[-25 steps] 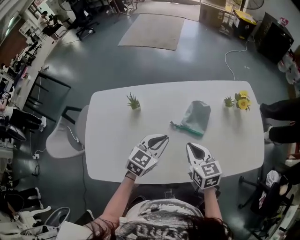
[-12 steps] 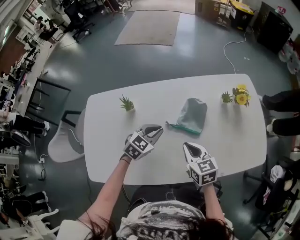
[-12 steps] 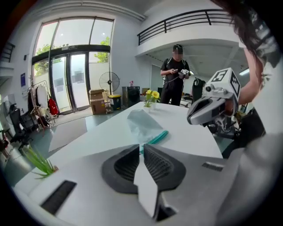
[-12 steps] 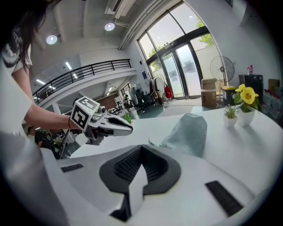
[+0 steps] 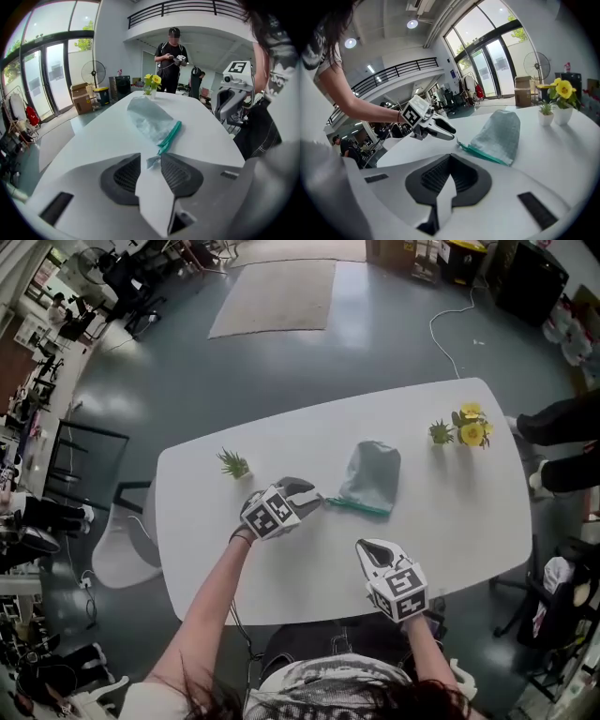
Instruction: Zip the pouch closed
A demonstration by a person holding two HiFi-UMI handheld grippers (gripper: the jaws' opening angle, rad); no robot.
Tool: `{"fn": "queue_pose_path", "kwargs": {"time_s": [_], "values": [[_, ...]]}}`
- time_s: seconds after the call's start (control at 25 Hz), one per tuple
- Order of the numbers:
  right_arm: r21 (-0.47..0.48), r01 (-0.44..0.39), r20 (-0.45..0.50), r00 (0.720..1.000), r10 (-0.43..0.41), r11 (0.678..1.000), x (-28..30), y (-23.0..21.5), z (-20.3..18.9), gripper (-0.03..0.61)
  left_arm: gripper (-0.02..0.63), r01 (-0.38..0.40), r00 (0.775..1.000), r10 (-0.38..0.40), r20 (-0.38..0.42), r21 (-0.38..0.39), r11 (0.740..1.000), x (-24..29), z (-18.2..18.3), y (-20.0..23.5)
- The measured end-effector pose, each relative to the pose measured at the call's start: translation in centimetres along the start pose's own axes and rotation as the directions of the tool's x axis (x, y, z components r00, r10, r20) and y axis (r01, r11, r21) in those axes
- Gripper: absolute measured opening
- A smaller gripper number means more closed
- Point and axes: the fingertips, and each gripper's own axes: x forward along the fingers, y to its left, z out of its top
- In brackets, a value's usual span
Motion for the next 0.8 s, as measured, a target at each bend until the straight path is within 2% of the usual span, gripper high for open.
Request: {"fn": "queue_pose_path", "kwargs": {"time_s": [0.2, 0.36, 0.48, 0.6, 0.8], "values": [[-0.021, -0.026, -0.032, 0.999, 0.025, 0.999, 0.6, -0.2, -0.6, -0.003, 0.138, 0.102, 0.993, -0.103, -0.055, -0.030, 0.994, 1.9, -0.9, 0.4], [-0.020, -0.024, -0.033, 0.999, 0.024, 1.000, 0.8, -0.8, -0.5, -0.003, 0.083, 0.142, 0.989, -0.146, -0.033, -0.093, 0.985, 3.0, -0.6, 1.0], [-0.004, -0.018, -0.039, 0.999, 0.018, 1.000, 0.7, -1.3, -0.9, -0.003, 0.070, 0.185, 0.981, -0.190, -0.030, -0.133, 0.974, 3.3, -0.5, 0.5], [0.002, -0.011, -0.041, 0.999, 0.011, 1.000, 0.7, -1.6, -1.1, -0.003, 0.037, 0.220, 0.973, -0.226, -0.038, -0.134, 0.966, 3.0, -0.7, -0.4], [0.013, -0.007, -0.034, 0.999, 0.007, 1.000, 0.8, -2.0, -1.1, -0.003, 0.018, 0.296, 0.954, -0.299, -0.006, -0.128, 0.947, 2.0, -0.2, -3.3]]}}
